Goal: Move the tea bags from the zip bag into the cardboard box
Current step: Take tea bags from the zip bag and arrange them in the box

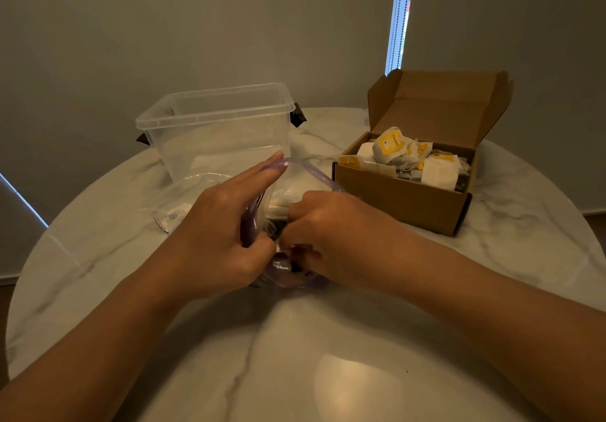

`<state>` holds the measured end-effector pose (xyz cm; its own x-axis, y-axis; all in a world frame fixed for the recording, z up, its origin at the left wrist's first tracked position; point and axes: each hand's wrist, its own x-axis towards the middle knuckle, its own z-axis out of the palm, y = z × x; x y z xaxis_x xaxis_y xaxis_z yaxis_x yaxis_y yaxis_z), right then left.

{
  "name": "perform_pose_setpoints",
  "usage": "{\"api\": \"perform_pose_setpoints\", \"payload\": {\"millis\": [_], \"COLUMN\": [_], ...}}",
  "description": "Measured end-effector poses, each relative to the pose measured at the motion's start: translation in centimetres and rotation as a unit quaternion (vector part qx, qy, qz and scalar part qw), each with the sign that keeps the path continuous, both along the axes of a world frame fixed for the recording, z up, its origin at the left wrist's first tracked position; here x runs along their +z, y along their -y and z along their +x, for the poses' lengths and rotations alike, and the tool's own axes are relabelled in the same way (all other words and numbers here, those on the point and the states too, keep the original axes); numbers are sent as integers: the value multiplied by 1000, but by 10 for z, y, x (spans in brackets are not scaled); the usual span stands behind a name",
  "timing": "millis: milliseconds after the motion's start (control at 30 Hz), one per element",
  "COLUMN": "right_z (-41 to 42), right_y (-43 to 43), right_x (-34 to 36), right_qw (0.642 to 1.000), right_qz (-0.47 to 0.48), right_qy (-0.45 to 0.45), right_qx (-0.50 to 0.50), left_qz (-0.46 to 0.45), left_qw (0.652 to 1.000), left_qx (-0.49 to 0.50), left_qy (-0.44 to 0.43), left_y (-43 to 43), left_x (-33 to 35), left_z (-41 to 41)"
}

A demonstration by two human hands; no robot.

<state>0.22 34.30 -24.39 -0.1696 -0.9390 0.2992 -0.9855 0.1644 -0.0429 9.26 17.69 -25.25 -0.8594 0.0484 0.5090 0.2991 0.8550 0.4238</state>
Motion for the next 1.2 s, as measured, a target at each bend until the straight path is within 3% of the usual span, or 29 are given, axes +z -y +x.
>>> {"api": "perform_pose_setpoints", "payload": {"millis": [267,400,600,733,833,933,1067,1200], "right_z": [-12,-28,-53,-77,-98,-114,-124,-133], "right_y": [-27,-44,-71,-90,-100,-101,-97,-103], "right_x": [23,36,46,60,70,69,53,47], "right_qw": [980,943,882,847,844,856,855,831], "right_qz": [-93,-133,-234,-324,-361,-343,-276,-268], "right_qy": [160,299,409,419,379,329,335,334], "right_qx": [-74,-52,-16,-45,-117,-204,-282,-355], "left_qz": [17,18,15,26,16,26,18,29], "left_qw": [1000,999,1000,999,1000,1000,1000,999], "left_qx": [1,5,-4,-4,-6,-11,-19,-30], "left_qy": [20,26,20,24,21,11,-4,0], "left_y": [0,0,-6,-5,-4,-3,-3,-3], "left_x": [0,1,3,1,0,0,0,-2], "left_z": [1,1,1,2,1,1,0,-1]}}
